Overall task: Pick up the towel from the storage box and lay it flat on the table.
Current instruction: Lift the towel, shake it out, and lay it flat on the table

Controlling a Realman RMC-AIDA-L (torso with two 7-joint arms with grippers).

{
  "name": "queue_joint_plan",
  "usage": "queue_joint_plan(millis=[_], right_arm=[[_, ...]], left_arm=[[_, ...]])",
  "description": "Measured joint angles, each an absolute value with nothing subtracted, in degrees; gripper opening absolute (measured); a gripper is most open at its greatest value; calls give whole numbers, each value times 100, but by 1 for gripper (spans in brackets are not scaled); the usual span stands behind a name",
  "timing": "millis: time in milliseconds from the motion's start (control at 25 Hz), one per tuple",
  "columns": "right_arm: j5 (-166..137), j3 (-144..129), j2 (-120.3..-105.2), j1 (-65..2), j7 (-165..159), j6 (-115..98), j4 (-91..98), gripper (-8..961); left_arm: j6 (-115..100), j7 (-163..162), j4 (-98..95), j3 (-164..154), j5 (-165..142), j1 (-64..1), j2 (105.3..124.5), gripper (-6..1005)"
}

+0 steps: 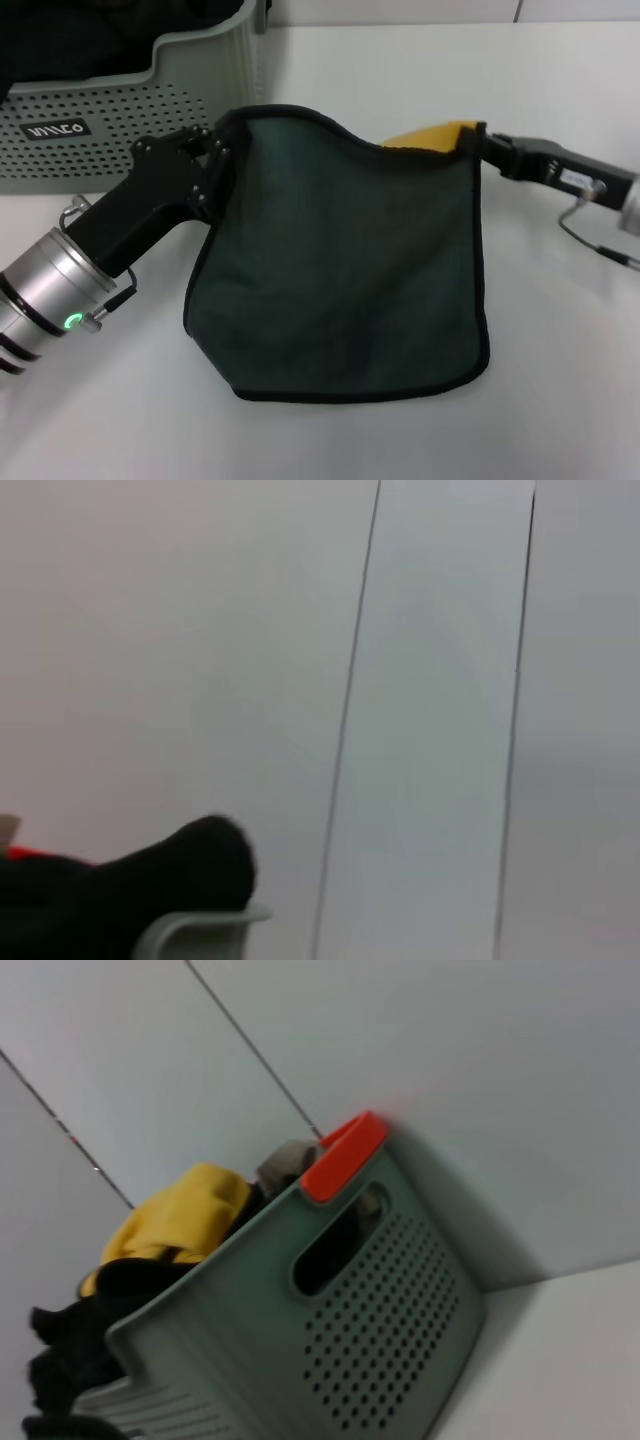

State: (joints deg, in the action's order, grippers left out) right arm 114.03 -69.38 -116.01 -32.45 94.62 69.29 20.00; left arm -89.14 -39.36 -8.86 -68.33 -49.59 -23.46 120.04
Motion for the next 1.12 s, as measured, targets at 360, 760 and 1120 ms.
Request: queue_joint_plan(millis=[360,760,1120], right_arm=[[11421,-7059,-11619,-3743,9343,6063,1781,24],[11553,-7058,-11620,-3811,9342,5512,1635,24],[11567,-7019,-11619,-3845,9342,5406,1556,25]], left_arm=[[-7785,-3180,-951,-6851,-4939,-2423,12050,15],[-6932,-2064,-706,-6897,-4932,-2913,12078,17],[-6805,-1529,-388,-6899,-4959,-3200,12076,38]])
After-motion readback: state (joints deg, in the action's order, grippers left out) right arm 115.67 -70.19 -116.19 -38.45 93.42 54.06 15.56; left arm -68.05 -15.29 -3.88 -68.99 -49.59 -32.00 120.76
